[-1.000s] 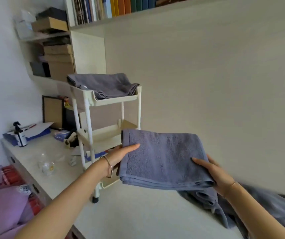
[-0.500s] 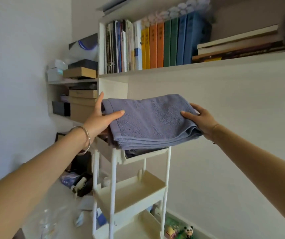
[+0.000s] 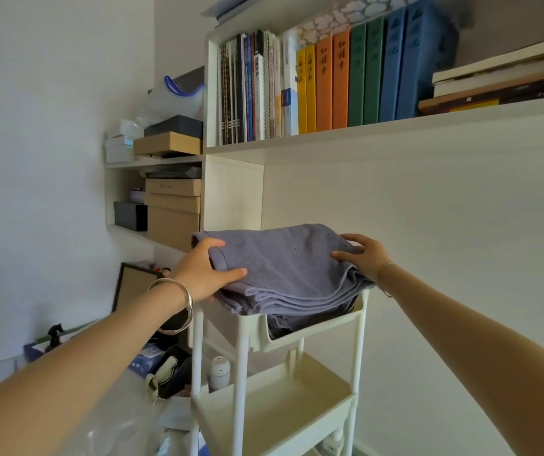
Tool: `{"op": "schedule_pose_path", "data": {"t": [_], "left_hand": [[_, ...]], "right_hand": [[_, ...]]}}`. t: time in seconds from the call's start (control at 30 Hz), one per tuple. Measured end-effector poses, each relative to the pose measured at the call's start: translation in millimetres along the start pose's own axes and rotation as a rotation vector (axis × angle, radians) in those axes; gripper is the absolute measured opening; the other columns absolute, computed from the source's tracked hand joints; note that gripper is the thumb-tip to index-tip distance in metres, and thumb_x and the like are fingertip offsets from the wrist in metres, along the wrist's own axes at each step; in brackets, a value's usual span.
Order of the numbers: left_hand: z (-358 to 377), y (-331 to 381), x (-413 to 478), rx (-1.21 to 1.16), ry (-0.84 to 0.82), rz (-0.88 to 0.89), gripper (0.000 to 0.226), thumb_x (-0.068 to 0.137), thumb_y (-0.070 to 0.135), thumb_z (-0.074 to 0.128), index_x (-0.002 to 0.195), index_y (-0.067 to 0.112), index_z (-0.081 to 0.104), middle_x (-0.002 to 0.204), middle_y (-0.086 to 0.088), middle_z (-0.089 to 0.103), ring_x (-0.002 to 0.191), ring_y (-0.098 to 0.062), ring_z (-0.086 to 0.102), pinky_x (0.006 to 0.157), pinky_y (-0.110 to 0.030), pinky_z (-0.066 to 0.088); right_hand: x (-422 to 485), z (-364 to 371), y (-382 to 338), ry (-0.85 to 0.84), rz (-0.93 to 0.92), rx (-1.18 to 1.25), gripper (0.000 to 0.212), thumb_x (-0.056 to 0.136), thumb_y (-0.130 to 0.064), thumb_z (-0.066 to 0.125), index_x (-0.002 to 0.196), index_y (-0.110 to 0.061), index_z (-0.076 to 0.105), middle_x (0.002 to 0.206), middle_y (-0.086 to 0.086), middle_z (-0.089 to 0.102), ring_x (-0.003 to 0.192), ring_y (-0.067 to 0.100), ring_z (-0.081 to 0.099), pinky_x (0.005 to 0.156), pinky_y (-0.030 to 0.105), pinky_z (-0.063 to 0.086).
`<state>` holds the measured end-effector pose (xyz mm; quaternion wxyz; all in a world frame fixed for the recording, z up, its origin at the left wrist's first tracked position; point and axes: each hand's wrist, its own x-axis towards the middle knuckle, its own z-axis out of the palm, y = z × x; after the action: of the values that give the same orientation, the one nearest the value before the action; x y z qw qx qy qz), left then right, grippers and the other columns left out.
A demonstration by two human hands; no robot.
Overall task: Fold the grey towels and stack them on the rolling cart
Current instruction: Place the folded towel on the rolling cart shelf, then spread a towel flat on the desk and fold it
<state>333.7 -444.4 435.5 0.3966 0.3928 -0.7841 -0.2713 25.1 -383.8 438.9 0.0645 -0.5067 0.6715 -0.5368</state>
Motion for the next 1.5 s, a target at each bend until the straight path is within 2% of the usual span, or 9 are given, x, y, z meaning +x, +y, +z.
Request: {"op": "schedule_pose_path", "data": {"t": [0.13, 0.27, 0.47, 0.67, 0.8, 0.93, 1.0, 1.2, 1.5], "left_hand": [[5, 7, -1, 0.226, -0.051, 0.014, 0.074, 0.079, 0.051, 0.066, 0.139, 0.022, 0.033, 0.143, -0.006, 0.039, 0.125, -0.026, 0.044, 0.101, -0.033, 0.036], [2, 24, 2, 0.846, 0.039, 0.07, 0.063, 0.086, 0.069, 0.033, 0.138, 0.033, 0.036, 0.136, -0.008, 0.03, 0.126, -0.027, 0.029, 0.103, -0.037, 0.029], [43, 66, -1, 0.538, -0.326, 0.159, 0.063, 0.099, 0.051, 0.011, 0.093, 0.011, 0.06, 0.081, -0.006, 0.057, 0.087, -0.022, 0.053, 0.085, -0.033, 0.039], [60, 61, 10, 0.769, -0.528, 0.106, 0.064, 0.094, 0.062, 0.016, 0.137, 0.025, 0.047, 0.141, -0.004, 0.048, 0.124, -0.024, 0.046, 0.102, -0.034, 0.03], [59, 61, 3, 0.772, -0.479, 0.144, 0.068, 0.094, 0.062, 0.011, 0.132, 0.024, 0.052, 0.136, -0.006, 0.054, 0.123, -0.027, 0.047, 0.108, -0.039, 0.027], [62, 59, -11, 0.694, -0.2, 0.286, 0.063, 0.093, 0.062, 0.016, 0.098, 0.021, 0.064, 0.101, -0.007, 0.066, 0.091, -0.025, 0.059, 0.08, -0.034, 0.043], [76, 65, -29, 0.685, -0.056, 0.423, 0.054, 0.094, 0.059, 0.024, 0.105, 0.024, 0.063, 0.105, -0.002, 0.067, 0.094, -0.026, 0.059, 0.072, -0.032, 0.042], [154, 90, -79, 0.459, -0.067, 0.605, 0.043, 0.096, 0.049, 0.035, 0.114, 0.02, 0.062, 0.11, -0.003, 0.067, 0.103, -0.025, 0.058, 0.076, -0.032, 0.043], [350, 99, -219, 0.304, -0.64, 0.585, 0.04, 0.097, 0.047, 0.034, 0.121, 0.024, 0.057, 0.127, 0.001, 0.06, 0.116, -0.022, 0.053, 0.092, -0.032, 0.044]], "right_hand": [[5, -6, 2, 0.07, -0.028, -0.063, 0.048, 0.076, -0.026, 0.078, 0.119, -0.018, 0.061, 0.115, 0.014, 0.064, 0.105, 0.029, 0.06, 0.092, 0.035, 0.049], [-3, -12, -7, 0.076, -0.119, -0.264, 0.039, 0.092, -0.039, 0.056, 0.125, -0.019, 0.059, 0.131, 0.004, 0.056, 0.12, 0.024, 0.051, 0.1, 0.034, 0.039], [-25, -9, -13, -0.2, -0.217, -0.588, 0.06, 0.093, -0.062, 0.021, 0.115, -0.029, 0.066, 0.124, 0.003, 0.063, 0.115, 0.026, 0.054, 0.101, 0.04, 0.04], [-33, 7, 2, -0.16, -0.123, -0.768, 0.068, 0.093, -0.063, 0.016, 0.109, -0.022, 0.068, 0.107, 0.011, 0.068, 0.099, 0.028, 0.059, 0.089, 0.037, 0.046], [-43, 3, -3, -0.141, -0.203, -0.704, 0.059, 0.098, -0.052, 0.022, 0.108, -0.016, 0.067, 0.111, 0.01, 0.066, 0.105, 0.028, 0.055, 0.099, 0.038, 0.039], [-80, -17, -1, -0.058, -0.338, -0.466, 0.04, 0.099, -0.041, 0.036, 0.121, -0.02, 0.063, 0.133, 0.0, 0.057, 0.126, 0.018, 0.047, 0.11, 0.032, 0.032], [-106, -37, 9, -0.033, -0.33, -0.433, 0.041, 0.098, -0.045, 0.037, 0.131, -0.028, 0.055, 0.144, -0.004, 0.045, 0.133, 0.013, 0.039, 0.112, 0.027, 0.027], [-191, -118, 58, 0.06, -0.14, -0.499, 0.041, 0.097, -0.048, 0.036, 0.133, -0.036, 0.05, 0.147, -0.015, 0.038, 0.135, 0.007, 0.035, 0.112, 0.029, 0.027], [-390, -239, 179, 0.162, 0.352, -0.623, 0.035, 0.095, -0.036, 0.048, 0.128, -0.025, 0.056, 0.145, -0.003, 0.043, 0.133, 0.018, 0.04, 0.112, 0.032, 0.026]]}}
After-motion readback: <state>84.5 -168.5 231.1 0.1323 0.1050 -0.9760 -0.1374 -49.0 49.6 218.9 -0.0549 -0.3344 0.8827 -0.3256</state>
